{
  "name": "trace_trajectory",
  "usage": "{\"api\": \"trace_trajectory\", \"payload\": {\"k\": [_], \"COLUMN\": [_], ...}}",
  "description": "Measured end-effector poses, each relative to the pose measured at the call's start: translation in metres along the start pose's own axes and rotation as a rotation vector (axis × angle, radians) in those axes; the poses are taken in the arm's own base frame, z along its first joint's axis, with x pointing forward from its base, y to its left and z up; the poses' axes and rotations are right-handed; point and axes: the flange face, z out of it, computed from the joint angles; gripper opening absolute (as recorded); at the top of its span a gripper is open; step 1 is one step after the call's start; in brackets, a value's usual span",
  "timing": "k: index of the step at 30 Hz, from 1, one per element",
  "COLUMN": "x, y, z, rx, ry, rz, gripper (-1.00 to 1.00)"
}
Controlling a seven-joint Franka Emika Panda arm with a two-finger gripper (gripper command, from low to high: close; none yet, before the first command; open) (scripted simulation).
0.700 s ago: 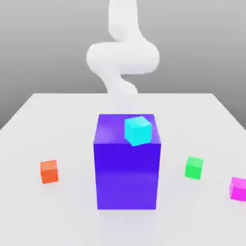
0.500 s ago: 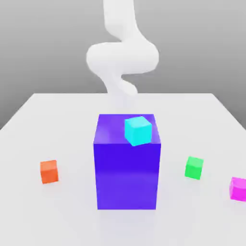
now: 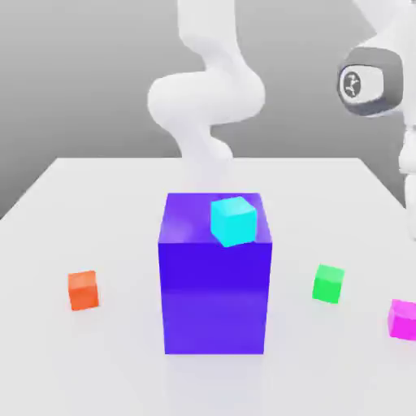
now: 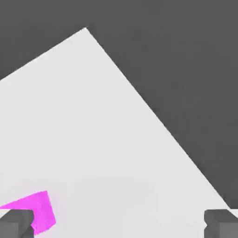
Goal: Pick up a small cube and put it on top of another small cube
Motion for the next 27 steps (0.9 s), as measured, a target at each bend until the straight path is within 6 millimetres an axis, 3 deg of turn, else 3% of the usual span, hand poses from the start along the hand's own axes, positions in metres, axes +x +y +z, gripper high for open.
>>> {"api": "trace_trajectory", "payload": {"k": [5,9,10,17,22,27], "x": [-0.050,-0.063,-0.065,-0.066,-0.060,-0.095], "y": [-0.030,-0.031,-0.029,-0.029,-0.033,-0.020], "z": [0.087,0.140,0.152,0.154,0.102,0.064], "rx": [-0.064,-0.073,-0.073,-0.074,-0.072,-0.027], "ry": [-0.113,-0.128,-0.128,-0.129,-0.130,-0.151], "rz": [-0.185,-0.213,-0.214,-0.215,-0.216,-0.283], "gripper": [0.00,0.00,-1.00,-1.00,-1.00,-1.00]}}
